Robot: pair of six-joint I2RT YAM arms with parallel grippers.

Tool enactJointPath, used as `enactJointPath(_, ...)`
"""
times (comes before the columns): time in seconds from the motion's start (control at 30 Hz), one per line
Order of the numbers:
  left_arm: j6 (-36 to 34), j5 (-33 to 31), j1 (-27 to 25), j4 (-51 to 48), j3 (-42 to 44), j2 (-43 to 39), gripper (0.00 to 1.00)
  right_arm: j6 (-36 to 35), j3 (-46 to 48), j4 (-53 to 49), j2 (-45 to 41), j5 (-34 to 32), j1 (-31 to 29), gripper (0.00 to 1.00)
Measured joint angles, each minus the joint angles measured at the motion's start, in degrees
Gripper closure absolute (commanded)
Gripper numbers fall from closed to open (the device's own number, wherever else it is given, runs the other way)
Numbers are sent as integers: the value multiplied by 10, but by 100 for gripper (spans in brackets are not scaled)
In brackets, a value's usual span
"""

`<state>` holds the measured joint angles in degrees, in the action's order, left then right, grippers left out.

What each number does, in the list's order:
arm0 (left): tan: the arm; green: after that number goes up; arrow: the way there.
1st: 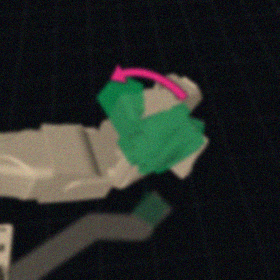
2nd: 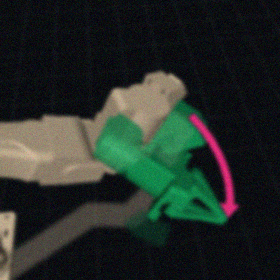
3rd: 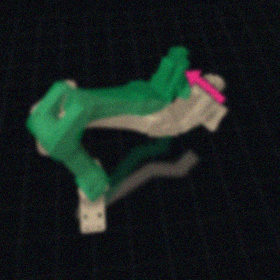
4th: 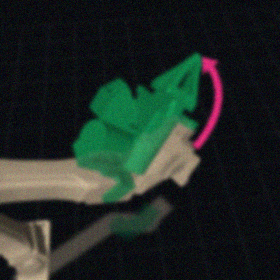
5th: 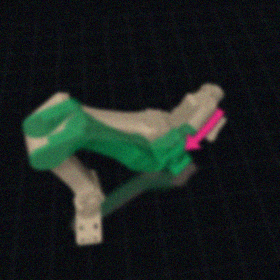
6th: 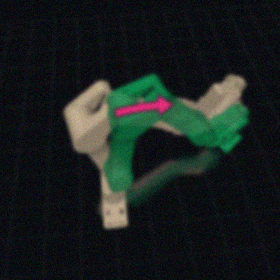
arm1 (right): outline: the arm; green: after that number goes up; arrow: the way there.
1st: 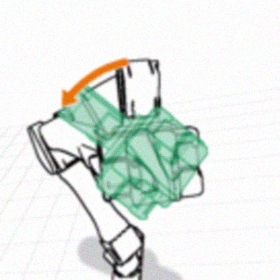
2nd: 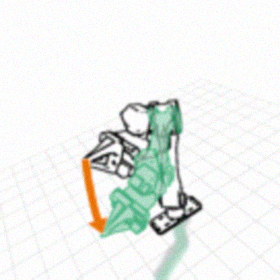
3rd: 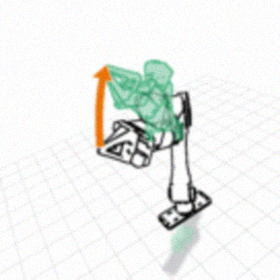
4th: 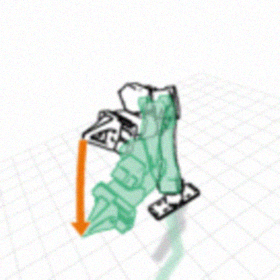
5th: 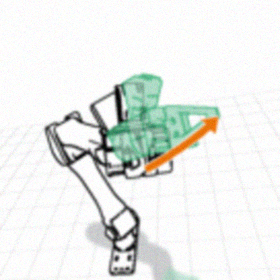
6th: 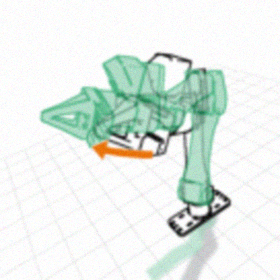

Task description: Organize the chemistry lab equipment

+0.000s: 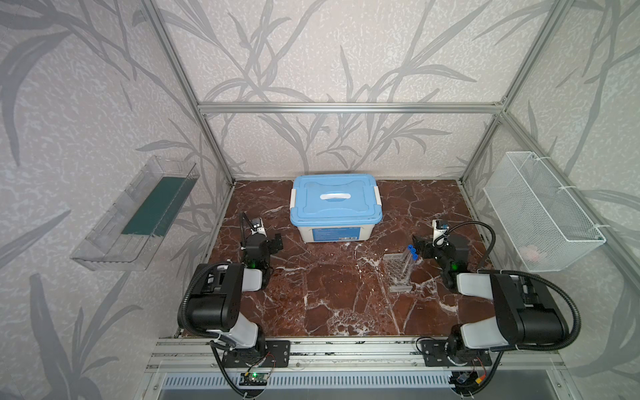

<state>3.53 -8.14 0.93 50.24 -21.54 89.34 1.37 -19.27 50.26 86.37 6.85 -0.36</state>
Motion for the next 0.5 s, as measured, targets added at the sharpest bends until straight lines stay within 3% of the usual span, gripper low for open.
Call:
enactJointPath(0.07,-2,11,1,3,0,0,1,-6,3,34,30,-9,-8,1)
enactJointPath(0.5,-5,32,6,10,0,0,1,-33,-19,0,29,-100,-49,1)
